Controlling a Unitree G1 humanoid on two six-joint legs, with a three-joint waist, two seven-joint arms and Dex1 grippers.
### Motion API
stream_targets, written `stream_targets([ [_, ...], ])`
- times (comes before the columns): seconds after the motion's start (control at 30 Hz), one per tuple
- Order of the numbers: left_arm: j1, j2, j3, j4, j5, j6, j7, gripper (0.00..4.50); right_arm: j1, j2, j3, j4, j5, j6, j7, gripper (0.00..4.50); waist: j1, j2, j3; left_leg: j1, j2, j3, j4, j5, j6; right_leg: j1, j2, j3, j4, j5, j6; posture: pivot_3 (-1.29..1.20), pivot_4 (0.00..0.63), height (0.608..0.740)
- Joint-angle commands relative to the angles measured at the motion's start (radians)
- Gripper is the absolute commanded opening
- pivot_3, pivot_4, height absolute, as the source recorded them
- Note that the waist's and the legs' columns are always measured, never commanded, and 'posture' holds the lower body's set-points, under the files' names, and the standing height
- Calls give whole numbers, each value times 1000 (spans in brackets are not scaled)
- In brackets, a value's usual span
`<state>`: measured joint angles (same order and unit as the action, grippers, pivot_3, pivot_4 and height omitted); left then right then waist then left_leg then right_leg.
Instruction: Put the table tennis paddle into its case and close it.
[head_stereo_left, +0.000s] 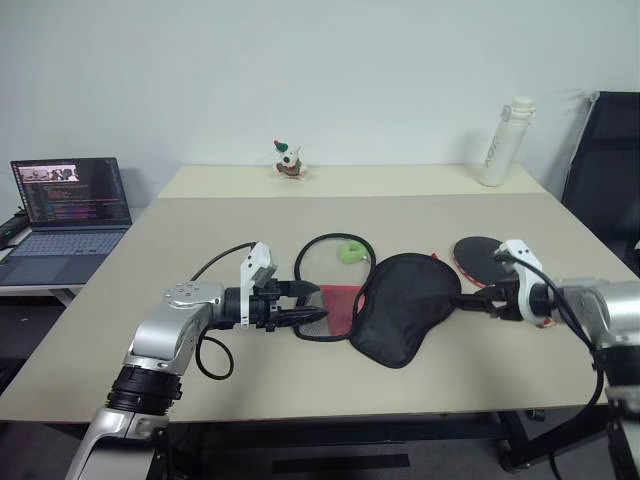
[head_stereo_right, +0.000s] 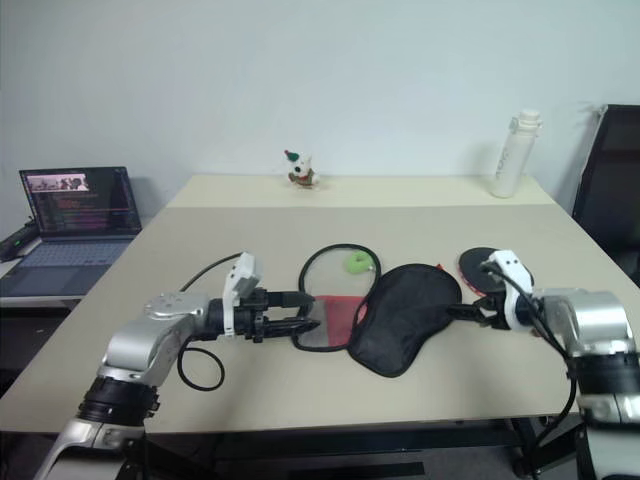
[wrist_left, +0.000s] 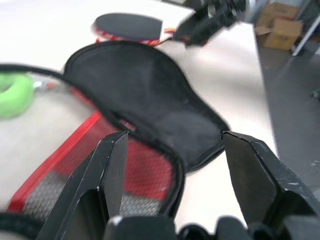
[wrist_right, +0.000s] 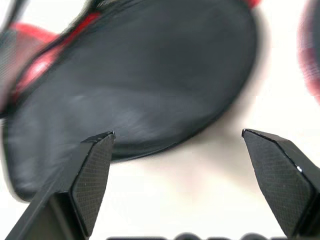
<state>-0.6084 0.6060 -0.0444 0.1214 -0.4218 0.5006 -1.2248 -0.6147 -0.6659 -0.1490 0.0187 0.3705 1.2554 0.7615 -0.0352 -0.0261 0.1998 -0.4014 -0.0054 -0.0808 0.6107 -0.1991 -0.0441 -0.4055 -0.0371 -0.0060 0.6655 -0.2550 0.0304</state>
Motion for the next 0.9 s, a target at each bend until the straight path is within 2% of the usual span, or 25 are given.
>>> stream_targets([
  [0.03,-42,19,12,-32,-32,7,-36,3234,79,130,-135,-208,38,135,-148,4478,2,0,0,0,0,0,0,0,0,0,0,0,0,0,0,0,150,740],
  [0.23,-58,45,-6,-16,-14,-7,-87,3234,146,354,-198,-305,13,161,-340,4478,2,0,0,0,-1,0,1,0,0,1,0,1,0,0,0,0,150,740],
  [0.4,-68,43,-6,1,-7,-16,-84,3234,133,452,-182,-300,22,136,-409,4478,1,0,0,0,0,0,1,0,0,1,0,1,0,0,-1,0,150,740],
  [0.6,-57,43,0,-2,-6,-23,-73,3234,102,513,-140,-283,42,101,-426,4478,-5,0,0,1,1,0,1,0,0,0,1,1,1,1,-1,0,150,740],
  [0.7,-47,45,5,-10,-8,-21,-67,3234,79,525,-140,-281,71,110,-417,3860,-2,0,0,0,0,0,1,0,0,0,1,1,0,1,-1,0,150,740],
  [0.8,-37,48,9,-18,-10,-20,-61,3234,67,519,-138,-282,106,130,-404,2822,0,0,0,0,0,1,1,0,0,0,1,2,-1,1,-1,0,150,740],
  [0.9,-29,50,11,-25,-11,-19,-54,3234,47,451,-105,-249,133,144,-356,1741,0,0,0,0,0,0,1,0,0,0,1,1,-1,1,-1,0,150,740],
])
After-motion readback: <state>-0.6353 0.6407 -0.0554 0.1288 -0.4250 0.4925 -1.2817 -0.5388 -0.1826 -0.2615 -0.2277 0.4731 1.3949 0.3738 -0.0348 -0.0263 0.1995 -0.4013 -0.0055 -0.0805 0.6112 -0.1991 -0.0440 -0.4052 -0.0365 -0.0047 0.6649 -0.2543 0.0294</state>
